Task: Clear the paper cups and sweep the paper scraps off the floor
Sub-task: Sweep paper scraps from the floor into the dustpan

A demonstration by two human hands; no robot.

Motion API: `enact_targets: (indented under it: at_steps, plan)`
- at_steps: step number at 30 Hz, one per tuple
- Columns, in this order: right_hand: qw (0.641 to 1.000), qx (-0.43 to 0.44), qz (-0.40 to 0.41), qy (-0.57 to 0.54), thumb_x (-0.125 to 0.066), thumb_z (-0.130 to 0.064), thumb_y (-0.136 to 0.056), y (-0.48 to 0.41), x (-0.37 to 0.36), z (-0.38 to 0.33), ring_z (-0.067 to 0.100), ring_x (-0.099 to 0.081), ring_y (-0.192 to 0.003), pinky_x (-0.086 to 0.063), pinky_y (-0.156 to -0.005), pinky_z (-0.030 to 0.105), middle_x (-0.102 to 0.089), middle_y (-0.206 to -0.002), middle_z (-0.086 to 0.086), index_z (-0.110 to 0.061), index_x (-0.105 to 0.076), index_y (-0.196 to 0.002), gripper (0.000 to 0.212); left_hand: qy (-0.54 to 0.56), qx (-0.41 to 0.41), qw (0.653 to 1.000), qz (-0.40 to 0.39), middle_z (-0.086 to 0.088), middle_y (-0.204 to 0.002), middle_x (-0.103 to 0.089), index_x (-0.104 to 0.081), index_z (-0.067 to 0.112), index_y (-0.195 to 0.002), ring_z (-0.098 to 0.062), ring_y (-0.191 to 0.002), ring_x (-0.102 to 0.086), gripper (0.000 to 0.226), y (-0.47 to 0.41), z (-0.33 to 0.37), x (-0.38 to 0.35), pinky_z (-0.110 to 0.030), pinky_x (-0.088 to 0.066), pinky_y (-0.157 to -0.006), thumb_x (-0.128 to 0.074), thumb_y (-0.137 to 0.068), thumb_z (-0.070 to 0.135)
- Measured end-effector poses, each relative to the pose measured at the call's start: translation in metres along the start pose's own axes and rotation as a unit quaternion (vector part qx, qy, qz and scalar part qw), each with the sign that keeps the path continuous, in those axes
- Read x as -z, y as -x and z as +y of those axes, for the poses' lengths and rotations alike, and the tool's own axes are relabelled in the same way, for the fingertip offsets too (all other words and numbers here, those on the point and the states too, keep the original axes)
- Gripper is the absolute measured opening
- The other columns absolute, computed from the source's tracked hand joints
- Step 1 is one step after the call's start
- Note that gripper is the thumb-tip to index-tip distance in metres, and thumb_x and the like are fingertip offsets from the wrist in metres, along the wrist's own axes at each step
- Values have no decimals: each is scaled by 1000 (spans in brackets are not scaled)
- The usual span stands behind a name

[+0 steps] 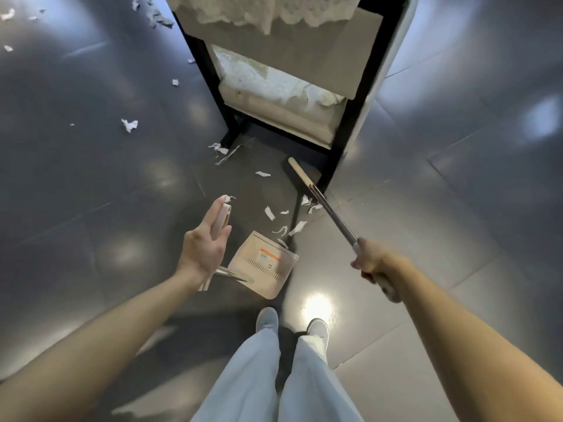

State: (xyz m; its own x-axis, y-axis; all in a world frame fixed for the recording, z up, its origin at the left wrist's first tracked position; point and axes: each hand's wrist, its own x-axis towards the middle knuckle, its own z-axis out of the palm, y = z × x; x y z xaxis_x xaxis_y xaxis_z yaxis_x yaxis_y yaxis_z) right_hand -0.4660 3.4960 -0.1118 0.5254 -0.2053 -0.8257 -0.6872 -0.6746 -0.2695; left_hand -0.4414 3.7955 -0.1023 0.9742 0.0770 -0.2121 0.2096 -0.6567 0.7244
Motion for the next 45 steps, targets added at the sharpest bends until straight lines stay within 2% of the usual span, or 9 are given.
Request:
enact_targets:
  at_steps: [4, 8, 12, 19, 26, 30, 35, 39, 45]
  plan:
    - [997, -10, -69, -14, -46, 1, -91, -28, -22, 11, 16, -50, -45, -37, -38, 22, -49, -71, 11, -12, -40, -114, 26, 29, 34, 998, 55, -7, -113, -70, -38, 44, -142, -39, -87, -68, 59, -10, 7, -23, -45, -55, -84, -58, -94, 18]
    - [986, -19, -165, -34, -55, -4, -94, -30, -5, 26, 14, -43, -48, -39, -45, 25, -45, -64, 8, -18, -29, -142, 57, 27, 42, 998, 48, -10, -117, -67, -35, 47, -143, -41, -91, -67, 58, -30, 26, -46, -47, -56, -83, -57, -95, 22]
    - [958, -80, -229, -155, -55, -2, -95, -20, 31, 61, 8, -30, -39, -29, -35, 18, -34, -52, 0, -34, -20, -151, 74, 31, 42, 998, 44, -7, -121, -65, -35, 45, -143, -41, -90, -66, 58, -41, 42, -58, -49, -56, -82, -57, -95, 22]
    - [973, -50, -197, -108, -56, 5, -91, 8, 74, 87, 10, -33, -39, -30, -34, 17, -38, -57, 4, -36, -27, -150, 77, 6, 45, 997, 59, -12, -124, -63, -33, 44, -145, -41, -92, -66, 57, -37, 36, -54, -49, -57, -81, -55, -97, 24]
    - [979, -26, -168, -114, -51, 5, -93, -10, 82, 50, 8, -38, -35, -35, -32, 17, -48, -44, 0, -33, -24, -150, 74, 12, 67, 993, 98, -16, -108, -68, -31, 46, -144, -44, -83, -65, 57, -16, 19, -43, -49, -56, -78, -54, -97, 25]
    - [990, 15, -140, -24, -51, -1, -95, -33, 49, 15, 10, -40, -41, -37, -34, 20, -50, -61, 5, -29, -21, -152, 70, 18, 83, 990, 113, -16, -110, -68, -33, 45, -145, -43, -84, -65, 57, -19, 12, -38, -47, -56, -78, -54, -96, 22]
    - [980, -1, -197, 8, -43, -6, -99, -42, 2, 2, 8, -35, -39, -33, -34, 18, -47, -65, 4, -29, -26, -149, 58, 34, 96, 986, 135, -12, -118, -67, -36, 44, -144, -44, -91, -65, 58, -44, 7, -31, -47, -56, -81, -57, -95, 21]
    - [966, -34, -256, 8, -49, 2, -92, -27, 18, 13, 8, -32, -38, -29, -35, 18, -39, -57, 2, -37, -21, -151, 76, 34, 99, 987, 124, -12, -122, -65, -35, 46, -143, -44, -96, -64, 58, -49, 0, -22, -48, -56, -83, -56, -95, 23]
    - [977, -36, -211, 4, -51, 4, -89, 7, 47, 14, 10, -35, -38, -32, -36, 19, -42, -56, 2, -44, -25, -147, 80, 43, 80, 991, 97, -12, -121, -65, -32, 48, -144, -46, -95, -64, 58, -43, -11, -10, -50, -55, -83, -54, -96, 23]
